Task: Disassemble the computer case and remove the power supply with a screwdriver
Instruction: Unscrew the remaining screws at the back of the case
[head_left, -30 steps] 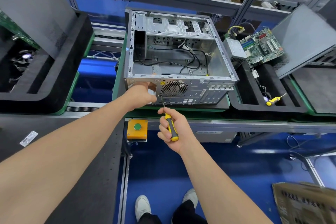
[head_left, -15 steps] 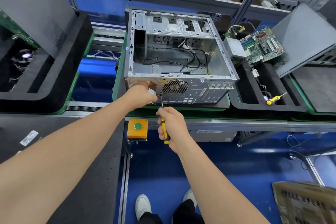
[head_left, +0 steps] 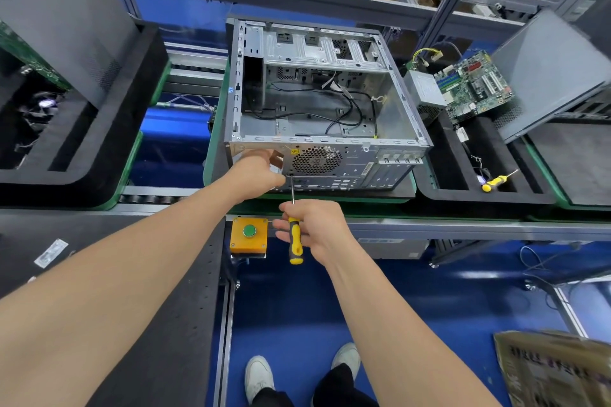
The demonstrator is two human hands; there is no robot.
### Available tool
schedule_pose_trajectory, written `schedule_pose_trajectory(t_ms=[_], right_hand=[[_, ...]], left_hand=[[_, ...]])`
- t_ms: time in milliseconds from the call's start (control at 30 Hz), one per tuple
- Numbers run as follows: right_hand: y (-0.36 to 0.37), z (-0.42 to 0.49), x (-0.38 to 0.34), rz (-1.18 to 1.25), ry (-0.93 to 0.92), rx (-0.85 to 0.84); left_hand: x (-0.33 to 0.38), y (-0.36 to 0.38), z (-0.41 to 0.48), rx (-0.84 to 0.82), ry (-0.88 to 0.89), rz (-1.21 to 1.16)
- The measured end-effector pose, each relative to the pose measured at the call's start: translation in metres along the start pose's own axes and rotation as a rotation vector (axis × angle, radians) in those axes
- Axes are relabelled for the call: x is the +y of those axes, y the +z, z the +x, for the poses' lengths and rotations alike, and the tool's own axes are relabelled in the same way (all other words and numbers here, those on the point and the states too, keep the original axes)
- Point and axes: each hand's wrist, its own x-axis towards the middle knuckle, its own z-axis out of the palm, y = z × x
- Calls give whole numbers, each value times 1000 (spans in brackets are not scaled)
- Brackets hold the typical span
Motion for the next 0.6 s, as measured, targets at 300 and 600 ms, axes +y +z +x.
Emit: schedule_pose_trajectory(t_ms=[300, 600], right_hand=[[-6, 8, 13, -21, -115, -146], [-8, 11, 9, 154, -70, -243]], left_hand=[[0, 0, -1, 9, 3, -16], [0, 0, -1, -4, -13, 6]])
